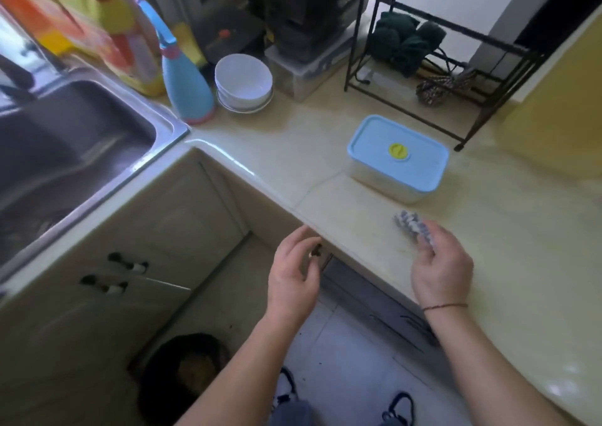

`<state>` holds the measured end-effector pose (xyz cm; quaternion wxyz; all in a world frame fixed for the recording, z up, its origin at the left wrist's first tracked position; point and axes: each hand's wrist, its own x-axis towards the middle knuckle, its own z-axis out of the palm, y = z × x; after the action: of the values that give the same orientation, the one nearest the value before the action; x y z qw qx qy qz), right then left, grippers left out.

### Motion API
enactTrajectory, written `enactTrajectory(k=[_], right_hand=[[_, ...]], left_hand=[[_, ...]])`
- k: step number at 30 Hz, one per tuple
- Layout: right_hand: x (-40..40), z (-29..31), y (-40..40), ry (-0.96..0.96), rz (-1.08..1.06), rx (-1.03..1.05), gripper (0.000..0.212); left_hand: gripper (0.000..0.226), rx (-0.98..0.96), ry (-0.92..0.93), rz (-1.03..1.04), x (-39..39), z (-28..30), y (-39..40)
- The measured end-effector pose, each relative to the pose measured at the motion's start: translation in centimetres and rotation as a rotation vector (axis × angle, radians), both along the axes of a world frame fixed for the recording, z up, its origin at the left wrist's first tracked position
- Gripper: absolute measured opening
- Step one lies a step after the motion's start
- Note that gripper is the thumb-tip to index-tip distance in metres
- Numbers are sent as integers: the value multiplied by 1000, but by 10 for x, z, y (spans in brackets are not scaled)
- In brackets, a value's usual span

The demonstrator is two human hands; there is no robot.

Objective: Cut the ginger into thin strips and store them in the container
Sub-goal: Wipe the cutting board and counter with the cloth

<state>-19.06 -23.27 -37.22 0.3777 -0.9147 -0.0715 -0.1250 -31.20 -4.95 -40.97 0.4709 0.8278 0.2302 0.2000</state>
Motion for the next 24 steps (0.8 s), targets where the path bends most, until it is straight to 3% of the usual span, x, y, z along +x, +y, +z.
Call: enactTrajectory(k=[3,5,9,14,18,24], right_hand=[[-20,33,39,-137,28,127,34],[-49,36,80,-62,201,205,34],[-117,-6,155,431,504,270,26],[-185,-101,210,1069,565,328,21],[-224,-178,233,1350,581,352,23],[-255,-300,237,1542,568,353,25]], left_hand=[[31,-128,45,137,-23,-4,30],[34,-257,80,264,-43,-9,44],[28,-453,168,501,-96,-40,62],[20,-635,319,808,-181,-119,76],[17,-859,463,1009,-245,-220,69],[30,-1218,611,1167,-298,-373,42]])
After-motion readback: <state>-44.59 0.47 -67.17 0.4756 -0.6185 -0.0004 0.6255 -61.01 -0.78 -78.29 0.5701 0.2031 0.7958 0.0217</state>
